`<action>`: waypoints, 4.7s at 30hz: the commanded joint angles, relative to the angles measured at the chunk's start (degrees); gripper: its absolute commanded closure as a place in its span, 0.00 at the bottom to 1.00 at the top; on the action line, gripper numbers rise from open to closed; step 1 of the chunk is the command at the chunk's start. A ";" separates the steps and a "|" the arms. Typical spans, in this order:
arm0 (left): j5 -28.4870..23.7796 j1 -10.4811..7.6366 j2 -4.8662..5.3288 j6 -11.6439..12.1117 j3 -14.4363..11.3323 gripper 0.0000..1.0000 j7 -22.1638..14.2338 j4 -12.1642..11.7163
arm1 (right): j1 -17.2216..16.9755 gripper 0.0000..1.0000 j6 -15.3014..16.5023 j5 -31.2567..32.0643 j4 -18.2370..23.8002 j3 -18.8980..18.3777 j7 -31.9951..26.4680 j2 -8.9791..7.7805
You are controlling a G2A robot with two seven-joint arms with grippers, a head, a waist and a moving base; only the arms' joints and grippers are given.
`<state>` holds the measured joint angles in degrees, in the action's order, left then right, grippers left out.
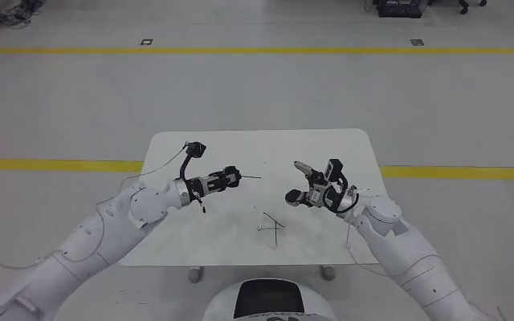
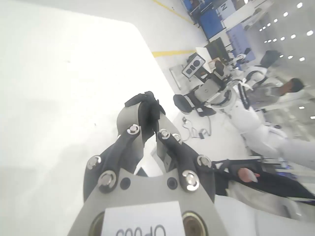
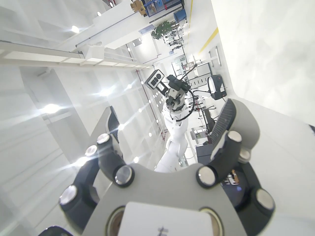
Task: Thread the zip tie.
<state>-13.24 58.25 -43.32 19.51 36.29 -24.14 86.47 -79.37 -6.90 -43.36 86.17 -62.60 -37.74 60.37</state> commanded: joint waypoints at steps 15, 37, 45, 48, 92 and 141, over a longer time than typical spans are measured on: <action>-16.66 5.18 -4.08 -0.03 8.46 1.00 -15.13 -4.04 | 2.79 0.00 4.68 9.46 -5.44 0.95 -13.85 -0.35; -34.69 4.74 -6.62 -1.17 6.88 1.00 -30.04 -10.18 | 6.07 0.00 21.19 12.98 -11.92 1.99 -29.29 -0.17; -33.85 4.31 -7.30 -1.18 6.45 1.00 -30.02 -11.06 | 7.70 0.00 25.11 11.25 -14.37 3.00 -32.96 0.33; -33.85 4.31 -7.30 -1.18 6.45 1.00 -30.02 -11.06 | 7.70 0.00 25.11 11.25 -14.37 3.00 -32.96 0.33; -38.66 5.33 -11.04 -5.95 4.86 1.00 -33.14 -13.17 | 9.45 0.58 26.38 7.11 -17.30 4.35 -34.52 2.55; -36.11 6.54 -12.97 -7.85 7.54 1.00 -35.57 -14.21 | 9.21 0.89 26.38 8.22 -19.62 2.42 -37.47 4.96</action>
<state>-49.37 64.75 -56.27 11.69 43.78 -59.70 72.25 -70.14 19.48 -35.16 66.56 -60.17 -75.20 65.31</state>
